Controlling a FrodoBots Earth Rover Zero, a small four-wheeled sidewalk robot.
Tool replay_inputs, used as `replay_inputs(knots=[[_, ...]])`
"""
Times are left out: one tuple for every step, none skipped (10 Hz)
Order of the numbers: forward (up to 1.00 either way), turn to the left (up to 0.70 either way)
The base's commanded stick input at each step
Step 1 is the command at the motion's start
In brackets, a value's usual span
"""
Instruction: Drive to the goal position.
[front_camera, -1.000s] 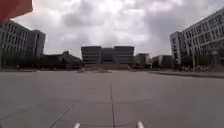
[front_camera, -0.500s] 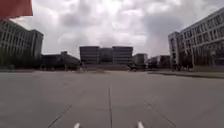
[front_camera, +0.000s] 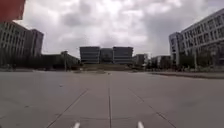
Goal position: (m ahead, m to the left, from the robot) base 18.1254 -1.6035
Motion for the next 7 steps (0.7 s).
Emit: replay_inputs(knots=[[0.6, 0.0], [0.6, 0.0], [0.6, 0.0], [0.6, 0.0], [0.6, 0.0], [0.6, 0.0], [0.6, 0.0]])
